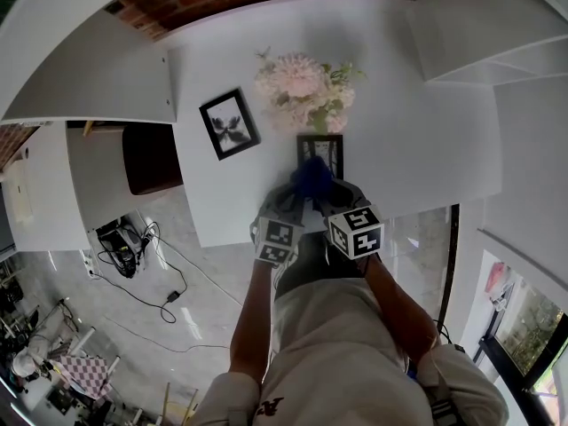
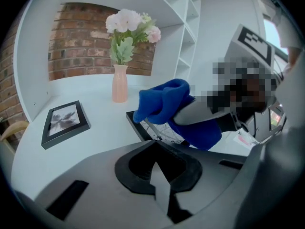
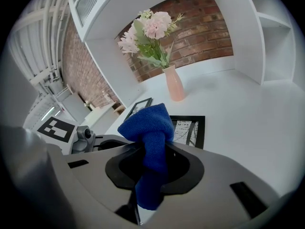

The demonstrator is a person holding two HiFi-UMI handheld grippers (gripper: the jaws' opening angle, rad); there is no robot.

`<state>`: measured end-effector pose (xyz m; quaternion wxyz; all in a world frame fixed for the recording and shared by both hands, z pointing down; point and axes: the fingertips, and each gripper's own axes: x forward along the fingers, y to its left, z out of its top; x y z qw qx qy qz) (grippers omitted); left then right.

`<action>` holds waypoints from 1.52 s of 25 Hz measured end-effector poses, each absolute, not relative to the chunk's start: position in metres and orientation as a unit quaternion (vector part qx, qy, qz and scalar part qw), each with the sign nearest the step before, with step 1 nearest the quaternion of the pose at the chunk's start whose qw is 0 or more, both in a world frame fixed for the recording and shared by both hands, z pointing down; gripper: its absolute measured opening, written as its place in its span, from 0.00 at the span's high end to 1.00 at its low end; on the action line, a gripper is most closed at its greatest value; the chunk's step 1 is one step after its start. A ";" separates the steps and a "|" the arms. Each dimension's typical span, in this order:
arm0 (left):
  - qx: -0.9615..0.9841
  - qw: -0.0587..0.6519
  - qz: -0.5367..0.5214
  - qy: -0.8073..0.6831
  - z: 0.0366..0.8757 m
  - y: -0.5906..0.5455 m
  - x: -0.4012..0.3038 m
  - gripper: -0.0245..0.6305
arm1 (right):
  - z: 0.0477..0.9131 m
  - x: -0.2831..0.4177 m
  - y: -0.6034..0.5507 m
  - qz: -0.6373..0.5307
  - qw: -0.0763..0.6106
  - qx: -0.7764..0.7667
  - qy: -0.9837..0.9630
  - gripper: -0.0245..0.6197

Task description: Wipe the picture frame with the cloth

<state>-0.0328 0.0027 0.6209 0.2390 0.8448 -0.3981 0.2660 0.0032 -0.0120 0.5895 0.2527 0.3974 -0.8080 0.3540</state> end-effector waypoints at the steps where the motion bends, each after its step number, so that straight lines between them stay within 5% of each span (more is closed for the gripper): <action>1: 0.845 0.238 0.267 -0.399 0.621 0.003 -0.033 0.97 | 0.592 0.000 -0.013 0.354 0.254 0.396 -0.808 0.84; 38: 0.835 0.212 0.281 -0.423 0.624 0.002 -0.033 0.97 | 0.625 0.025 -0.025 0.322 0.348 0.443 -0.761 0.85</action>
